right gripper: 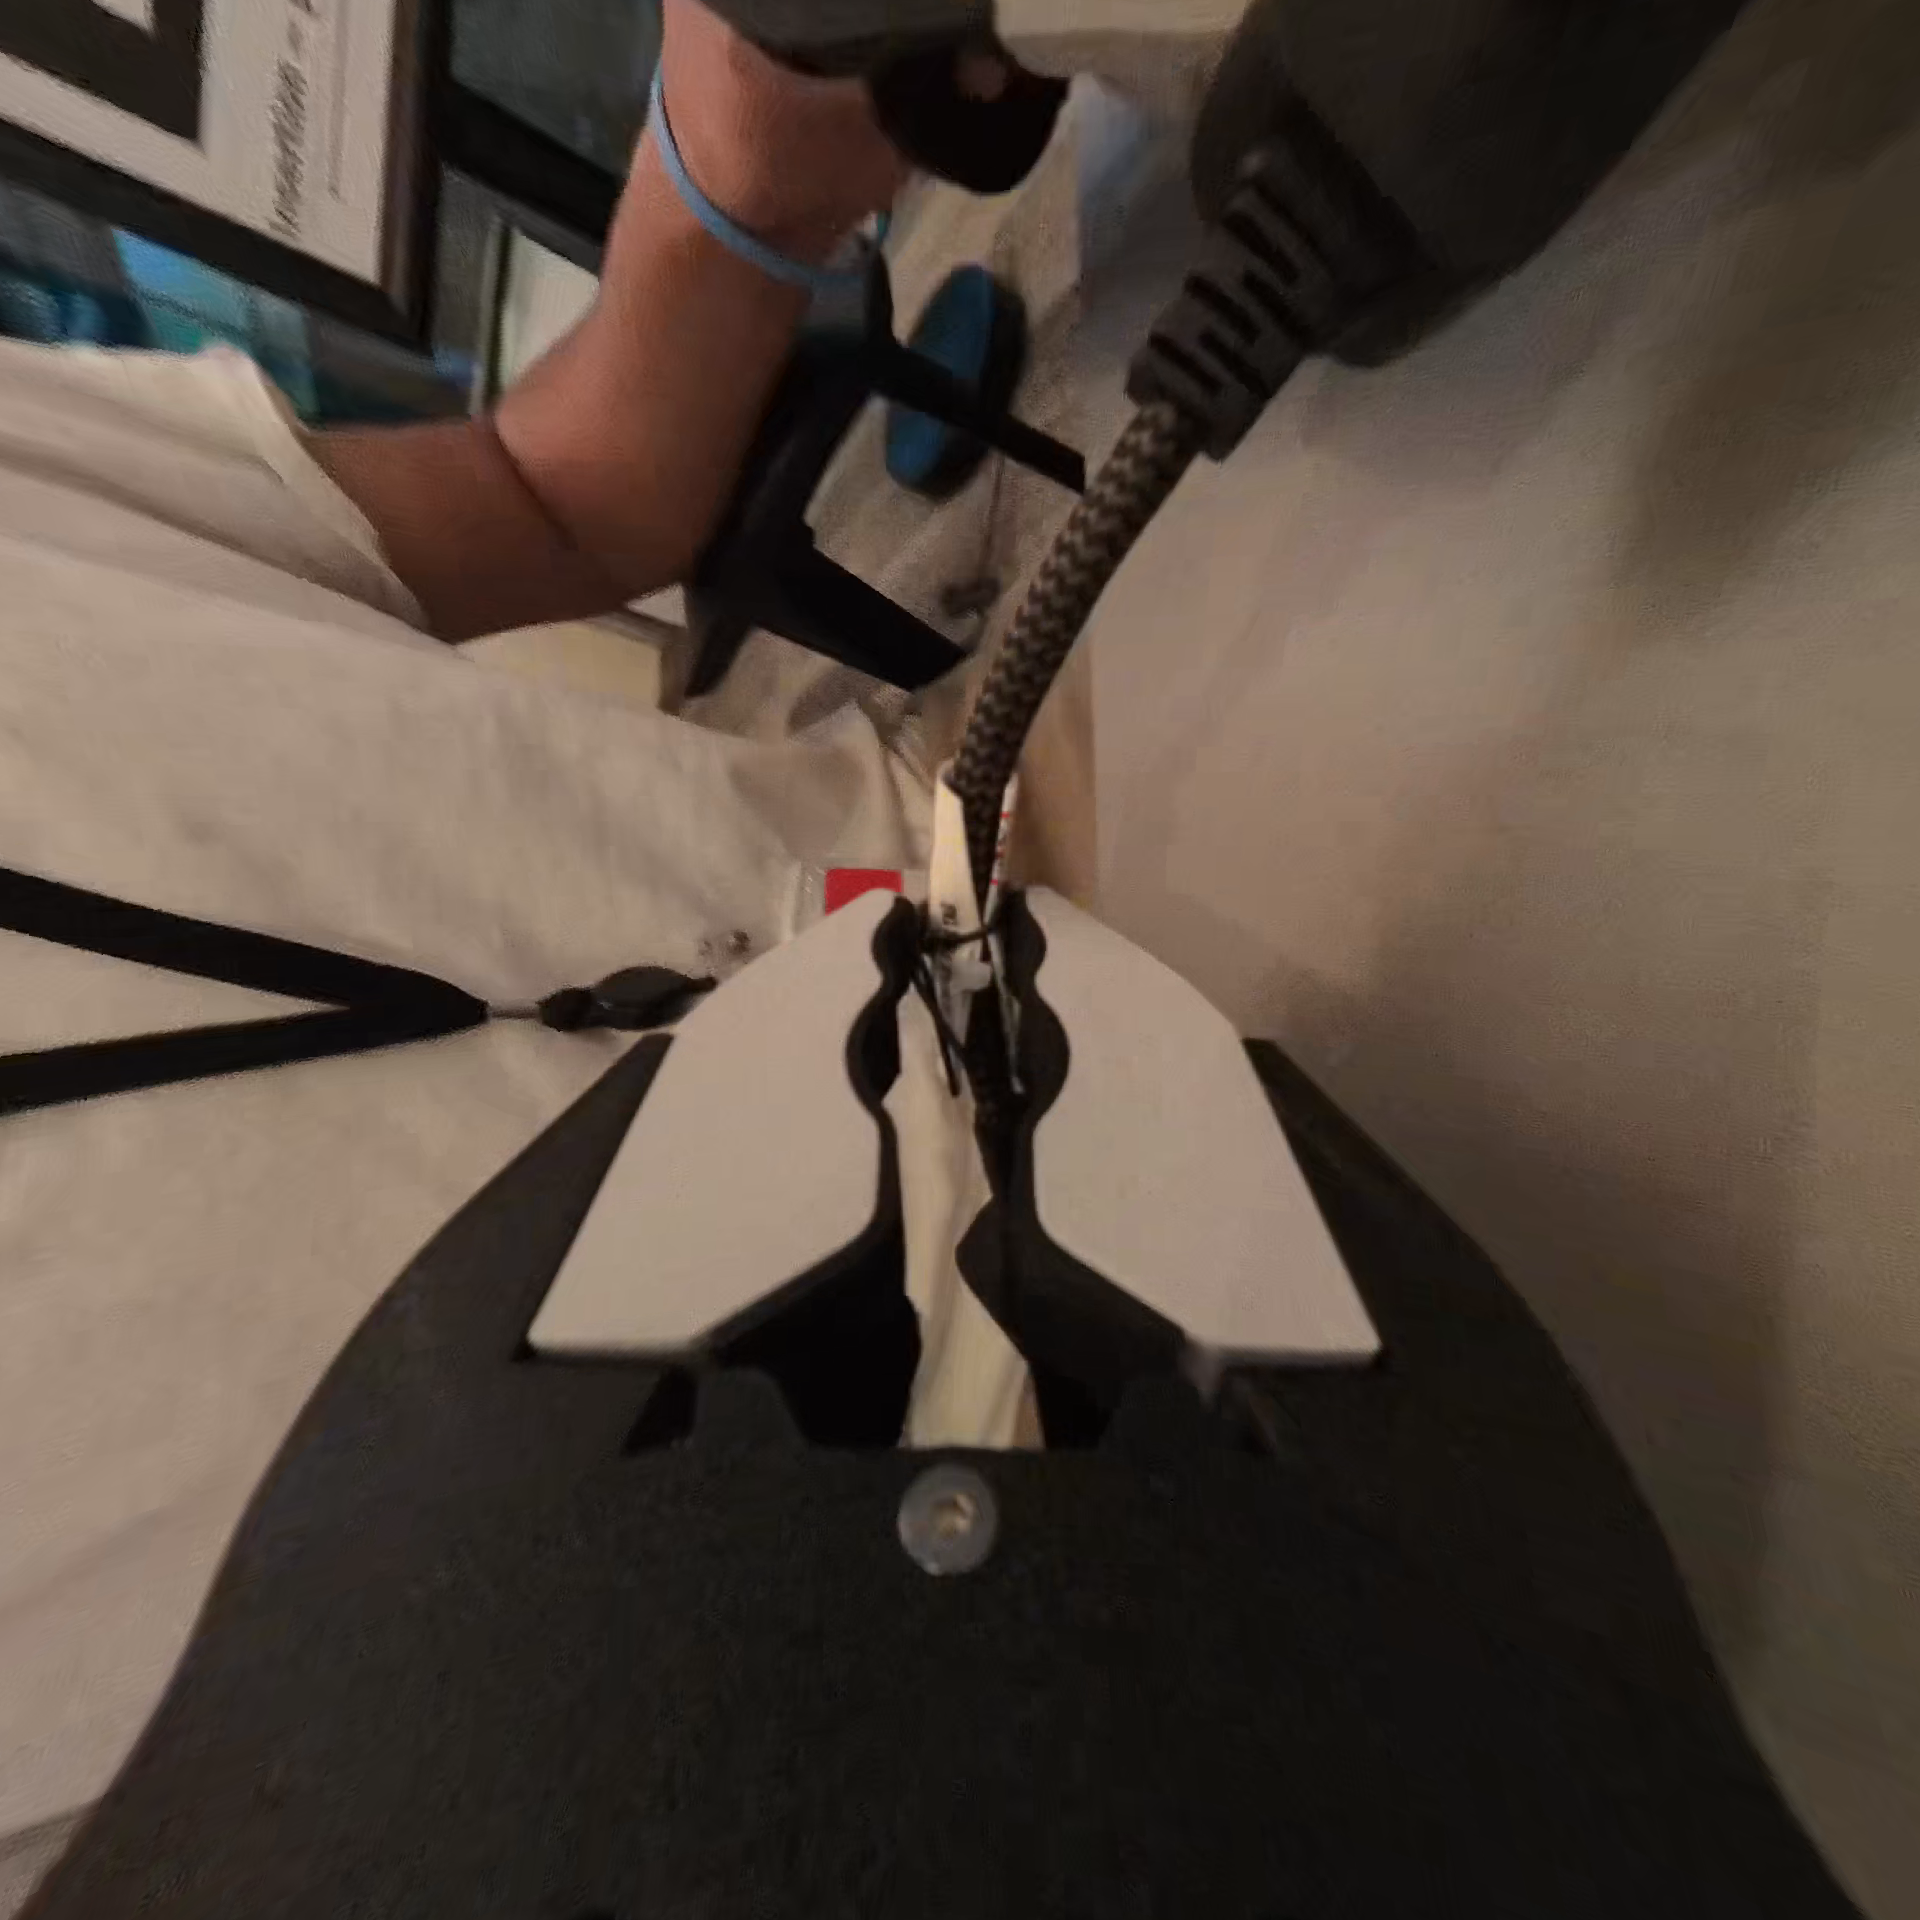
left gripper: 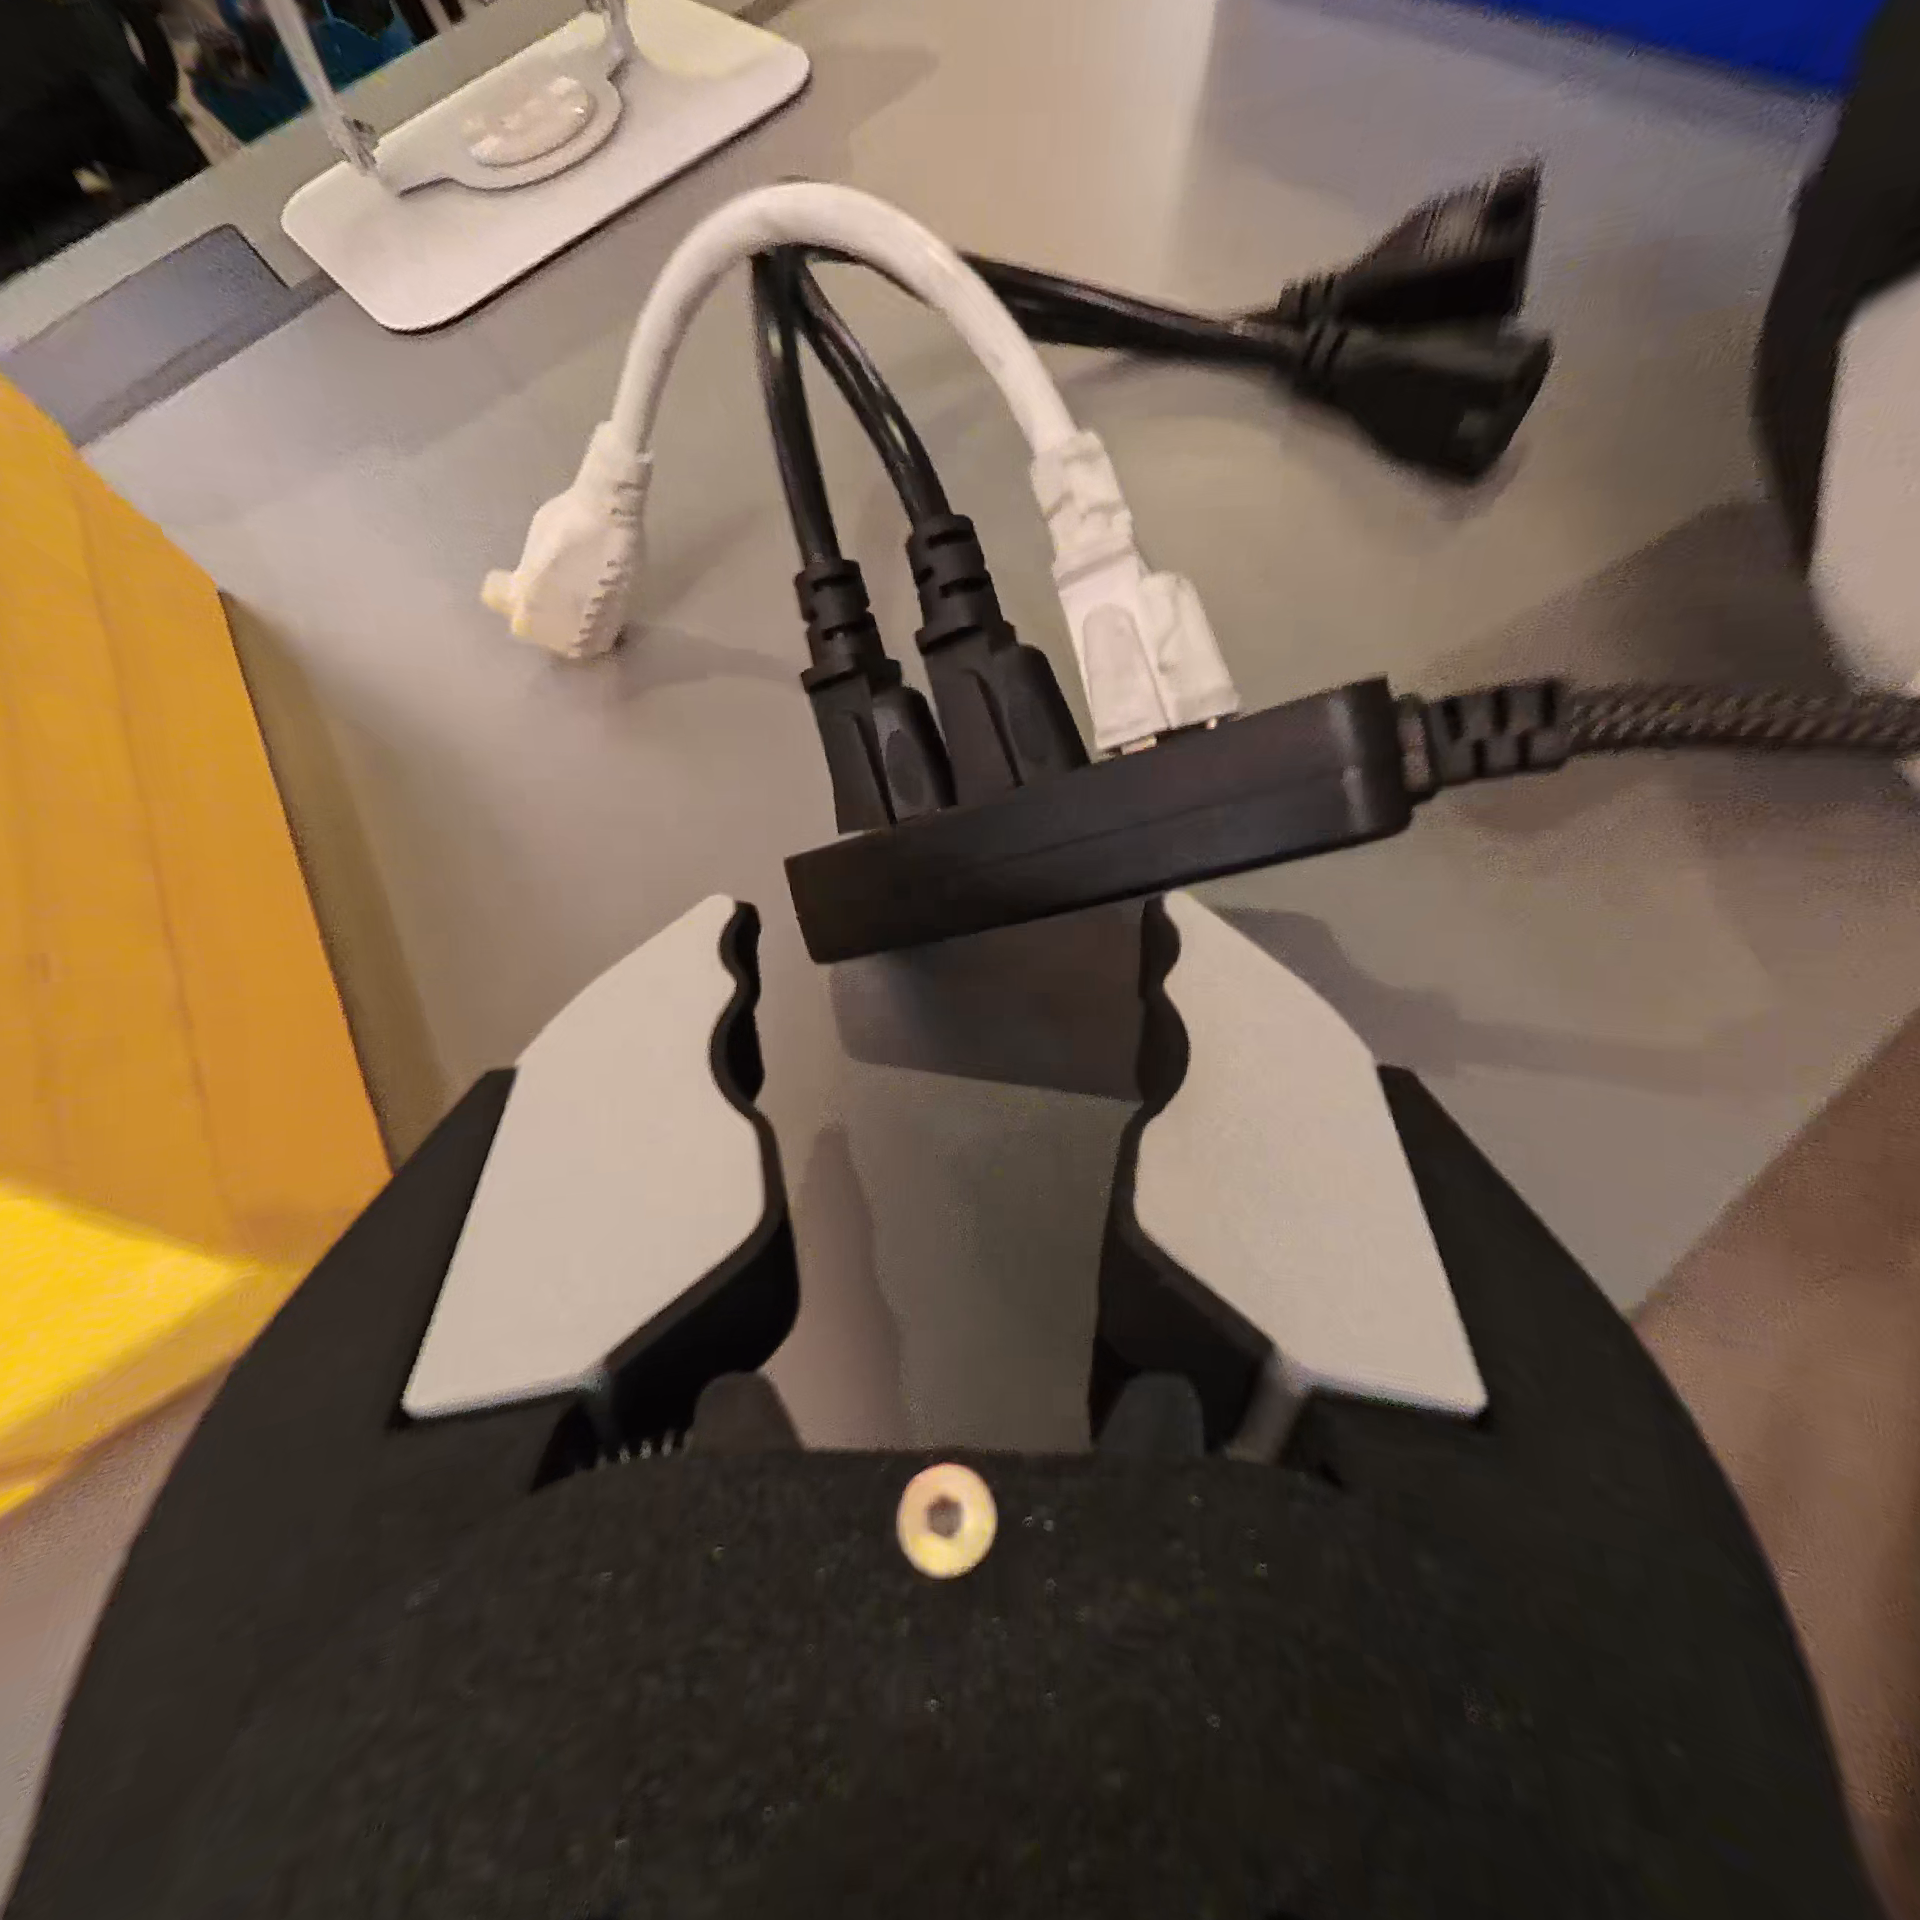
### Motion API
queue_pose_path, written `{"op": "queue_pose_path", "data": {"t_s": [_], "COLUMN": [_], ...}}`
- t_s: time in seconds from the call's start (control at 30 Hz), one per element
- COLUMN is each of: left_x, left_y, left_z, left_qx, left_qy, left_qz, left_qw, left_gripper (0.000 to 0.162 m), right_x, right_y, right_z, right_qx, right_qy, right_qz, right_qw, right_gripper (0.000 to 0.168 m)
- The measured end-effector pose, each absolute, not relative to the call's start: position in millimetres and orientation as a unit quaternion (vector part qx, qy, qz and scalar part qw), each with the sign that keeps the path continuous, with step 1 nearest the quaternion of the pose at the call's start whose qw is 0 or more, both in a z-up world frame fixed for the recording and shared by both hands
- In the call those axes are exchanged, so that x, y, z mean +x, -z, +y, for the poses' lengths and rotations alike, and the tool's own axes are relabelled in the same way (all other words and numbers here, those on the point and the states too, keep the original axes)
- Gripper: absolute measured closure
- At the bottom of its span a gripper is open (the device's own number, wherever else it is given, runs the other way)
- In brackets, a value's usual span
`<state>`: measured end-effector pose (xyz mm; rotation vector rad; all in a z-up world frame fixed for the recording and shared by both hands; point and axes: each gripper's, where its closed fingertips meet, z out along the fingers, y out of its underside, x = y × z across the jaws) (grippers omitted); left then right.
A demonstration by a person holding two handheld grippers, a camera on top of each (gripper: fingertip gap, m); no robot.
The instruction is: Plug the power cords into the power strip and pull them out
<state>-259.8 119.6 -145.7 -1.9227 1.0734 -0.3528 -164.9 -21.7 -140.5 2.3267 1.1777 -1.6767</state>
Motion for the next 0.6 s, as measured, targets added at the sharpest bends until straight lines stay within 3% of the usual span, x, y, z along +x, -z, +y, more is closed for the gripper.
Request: {"op": "queue_pose_path", "data": {"t_s": [0.17, 0.23, 0.3, 0.4, 0.6], "left_x": [-252.4, -245.9, -238.4, -227.6, -200.2], "left_y": [122.7, 131.6, 144.9, 167.9, 178.0], "left_z": [103.1, 105.2, 107.2, 102.4, 95.9], "left_qx": [-0.773, -0.774, -0.778, -0.793, -0.774], "left_qy": [0.294, 0.284, 0.27, 0.253, 0.256], "left_qz": [0.361, 0.381, 0.404, 0.443, 0.491], "left_qw": [0.431, 0.419, 0.397, 0.333, 0.307], "left_gripper": [0.079, 0.071, 0.063, 0.067, 0.065], "right_x": [-192.3, -199.1, -202.2, -184.7, -164.6], "right_y": [144.3, 151.0, 152.4, 159.0, 113.8], "right_z": [-45.0, -53.4, -58.5, -50.5, 70.0], "right_qx": [0.739, 0.743, 0.745, 0.77, 0.813], "right_qy": [0.585, 0.56, 0.542, 0.465, 0.419], "right_qz": [0.333, 0.366, 0.389, 0.438, 0.37], "right_qw": [0.021, 0.011, 0.007, 0.006, -0.164], "right_gripper": [0.149, 0.148, 0.135, 0.129, 0.125]}}
